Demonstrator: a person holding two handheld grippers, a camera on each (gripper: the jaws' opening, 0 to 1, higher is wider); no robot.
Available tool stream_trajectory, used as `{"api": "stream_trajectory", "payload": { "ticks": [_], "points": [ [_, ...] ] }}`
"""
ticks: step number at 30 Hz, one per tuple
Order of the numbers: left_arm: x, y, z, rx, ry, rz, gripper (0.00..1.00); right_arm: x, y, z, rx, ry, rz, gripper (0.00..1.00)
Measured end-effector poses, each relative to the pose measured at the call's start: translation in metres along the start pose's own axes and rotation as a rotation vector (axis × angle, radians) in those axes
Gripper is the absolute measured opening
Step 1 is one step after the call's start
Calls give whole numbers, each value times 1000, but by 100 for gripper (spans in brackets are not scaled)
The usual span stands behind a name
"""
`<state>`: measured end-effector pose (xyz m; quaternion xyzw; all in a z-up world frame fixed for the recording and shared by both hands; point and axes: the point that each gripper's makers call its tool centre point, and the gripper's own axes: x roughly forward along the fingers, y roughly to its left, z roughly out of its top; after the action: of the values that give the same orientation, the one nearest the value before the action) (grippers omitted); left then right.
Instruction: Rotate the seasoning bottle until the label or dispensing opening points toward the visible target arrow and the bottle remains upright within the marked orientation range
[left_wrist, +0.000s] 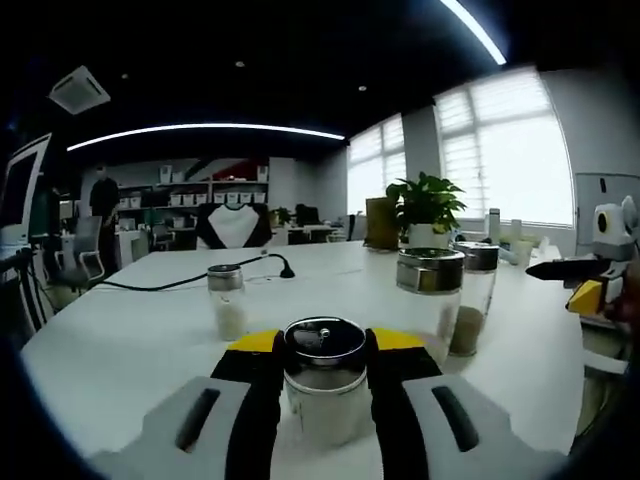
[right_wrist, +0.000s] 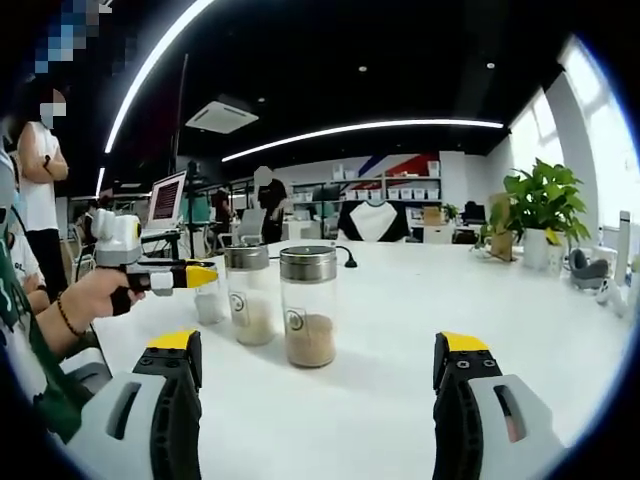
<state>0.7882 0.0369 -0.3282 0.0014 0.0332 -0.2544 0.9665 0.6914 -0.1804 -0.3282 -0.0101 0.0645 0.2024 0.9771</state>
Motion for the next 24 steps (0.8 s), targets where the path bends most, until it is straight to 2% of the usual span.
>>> {"api": "stream_trajectory", "payload": {
  "ticks": [5,8,9,11,12,14,17,19,21,24],
  "points": [
    [2,2,1,-3,11,9,35,1,0,-2,-3,10,2,98],
    [2,2,3,-14,-2,17,52,1,-1,-3,-4,14,2,98],
    [0,7,2,-13,3,47,58,1,-1,-3,-4,13,2,98],
    [-2,9,7,26,-24,42,61,1,-1,-3,-5,11,2,98],
    [-4,11,7,16,-27,41,60,1,-1,-3,-5,12,1,98],
    [-6,7,16,-28,-74,-25,59,1,-2,-4,-4,12,-1,98],
    [-7,5,11,-123,-58,-106,60,1,-2,-4,-6,16,-2,98],
    [-9,7,9,-80,-52,-134,58,0,-2,-2,-15,13,-2,98],
    [-11,9,13,-84,-73,-160,58,-2,-2,-1,-18,9,-6,98],
    [-13,5,19,-87,-83,-265,57,-2,-3,0,-16,5,-8,98]
  ]
}}
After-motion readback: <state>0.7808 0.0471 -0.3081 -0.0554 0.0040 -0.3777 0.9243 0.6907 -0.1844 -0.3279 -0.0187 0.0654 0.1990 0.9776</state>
